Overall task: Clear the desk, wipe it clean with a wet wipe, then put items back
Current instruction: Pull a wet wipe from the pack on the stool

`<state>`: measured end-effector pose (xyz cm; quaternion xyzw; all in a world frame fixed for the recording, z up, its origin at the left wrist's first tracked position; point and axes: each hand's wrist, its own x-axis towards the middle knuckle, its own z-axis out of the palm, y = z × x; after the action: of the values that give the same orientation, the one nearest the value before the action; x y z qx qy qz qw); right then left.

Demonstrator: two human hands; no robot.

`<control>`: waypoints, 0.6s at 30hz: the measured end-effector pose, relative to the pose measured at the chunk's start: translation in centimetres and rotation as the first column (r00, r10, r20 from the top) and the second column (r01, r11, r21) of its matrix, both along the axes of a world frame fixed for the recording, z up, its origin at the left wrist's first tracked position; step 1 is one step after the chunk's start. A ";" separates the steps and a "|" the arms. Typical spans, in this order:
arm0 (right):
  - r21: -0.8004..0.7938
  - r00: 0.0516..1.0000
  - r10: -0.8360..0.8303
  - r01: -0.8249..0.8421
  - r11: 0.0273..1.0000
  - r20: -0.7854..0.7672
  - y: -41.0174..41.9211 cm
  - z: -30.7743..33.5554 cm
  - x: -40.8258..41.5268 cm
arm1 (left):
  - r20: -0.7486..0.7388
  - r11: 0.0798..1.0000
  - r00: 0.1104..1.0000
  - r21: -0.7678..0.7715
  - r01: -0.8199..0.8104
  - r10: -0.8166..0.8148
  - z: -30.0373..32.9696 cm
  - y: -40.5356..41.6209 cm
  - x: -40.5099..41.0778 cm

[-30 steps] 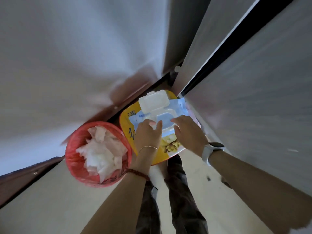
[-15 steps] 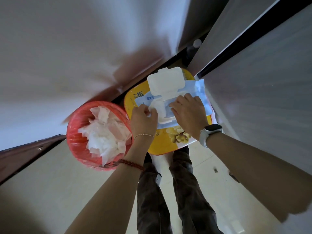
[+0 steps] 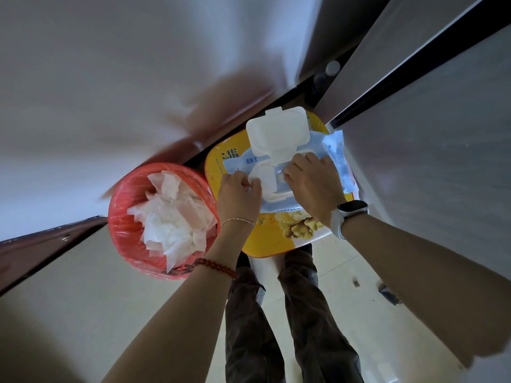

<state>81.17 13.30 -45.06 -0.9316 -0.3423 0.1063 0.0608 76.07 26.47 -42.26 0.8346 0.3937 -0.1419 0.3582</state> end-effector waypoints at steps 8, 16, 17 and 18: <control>-0.044 0.981 0.157 -0.153 0.987 0.117 0.2 -0.2 0.9 | -0.003 1.000 1.000 -0.001 0.000 0.000 -0.1 0.0 0.1; 0.235 0.996 0.019 0.003 0.972 -0.089 -1.1 0.1 0.6 | -0.007 1.000 1.000 -0.006 -0.021 0.021 -0.2 -0.1 0.0; 0.318 0.983 -0.010 0.068 0.946 -0.182 -1.3 0.9 0.7 | -0.017 1.000 1.000 -0.001 -0.019 0.018 -0.1 -0.1 0.1; 0.397 0.959 -0.042 0.156 0.904 -0.281 -1.5 1.9 0.7 | -0.022 1.000 1.000 0.008 -0.015 0.015 0.1 -0.2 0.1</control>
<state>81.83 11.85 -43.20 -0.8907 -0.2976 0.1520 0.3083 76.21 26.27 -42.12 0.8314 0.4045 -0.1470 0.3516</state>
